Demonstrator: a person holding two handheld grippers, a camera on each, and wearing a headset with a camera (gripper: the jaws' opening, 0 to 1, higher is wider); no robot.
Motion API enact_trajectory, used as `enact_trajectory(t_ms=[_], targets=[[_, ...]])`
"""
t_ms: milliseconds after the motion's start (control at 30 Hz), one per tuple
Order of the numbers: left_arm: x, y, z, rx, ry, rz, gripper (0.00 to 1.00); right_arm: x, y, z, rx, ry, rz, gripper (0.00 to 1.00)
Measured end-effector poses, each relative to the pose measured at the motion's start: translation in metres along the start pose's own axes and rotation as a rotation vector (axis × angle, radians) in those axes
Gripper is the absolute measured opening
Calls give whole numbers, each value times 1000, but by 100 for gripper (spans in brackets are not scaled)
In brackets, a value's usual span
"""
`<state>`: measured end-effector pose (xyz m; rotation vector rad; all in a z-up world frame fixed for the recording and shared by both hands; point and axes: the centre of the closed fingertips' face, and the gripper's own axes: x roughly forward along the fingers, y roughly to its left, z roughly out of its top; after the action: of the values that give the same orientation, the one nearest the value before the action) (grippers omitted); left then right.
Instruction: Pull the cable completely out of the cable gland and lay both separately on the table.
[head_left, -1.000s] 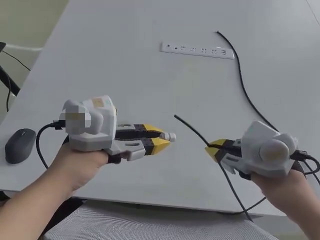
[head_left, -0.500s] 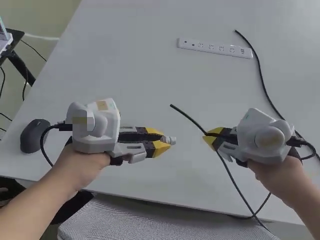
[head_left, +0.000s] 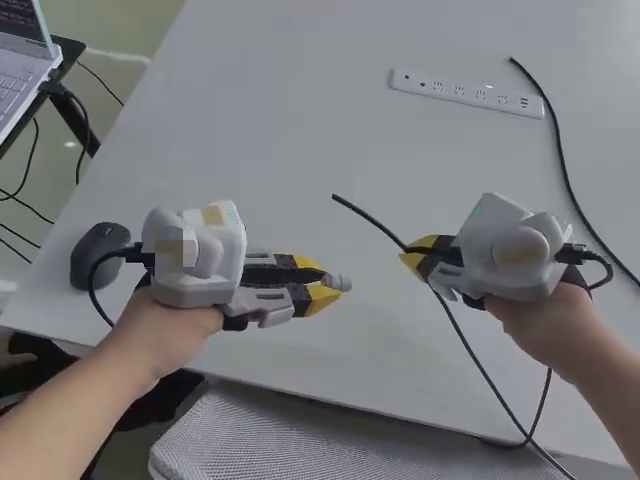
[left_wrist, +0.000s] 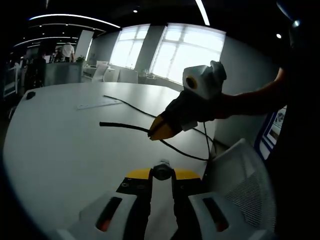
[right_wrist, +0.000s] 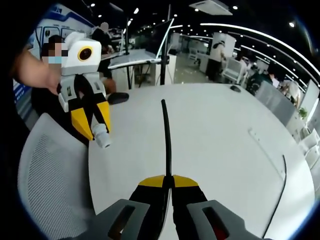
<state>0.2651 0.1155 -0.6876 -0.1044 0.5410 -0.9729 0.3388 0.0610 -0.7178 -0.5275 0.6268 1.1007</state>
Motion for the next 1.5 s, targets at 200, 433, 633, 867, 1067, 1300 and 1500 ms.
enact_trajectory(t_ms=[200,433,633,867,1067,1300,1500], targets=[[-8,9,-10,1,11,6,15,23,-1,18,-51,14,20,0],[-16,16,-28,-23,23,13,15,53,6,24,-92,41,55,0],[-20,25,-44,-39,27,19,15,76,14,25,-116,70,81,0],[-20,34,-65,-44,55,8,16,100,24,22,-137,109,113,0],[-17,49,-75,-48,59,21,16,118,34,20,-167,126,138,0],[-13,54,-93,-52,89,11,16,132,43,13,-179,148,163,0],[-11,59,-105,-75,98,21,16,140,47,8,-190,161,176,0]])
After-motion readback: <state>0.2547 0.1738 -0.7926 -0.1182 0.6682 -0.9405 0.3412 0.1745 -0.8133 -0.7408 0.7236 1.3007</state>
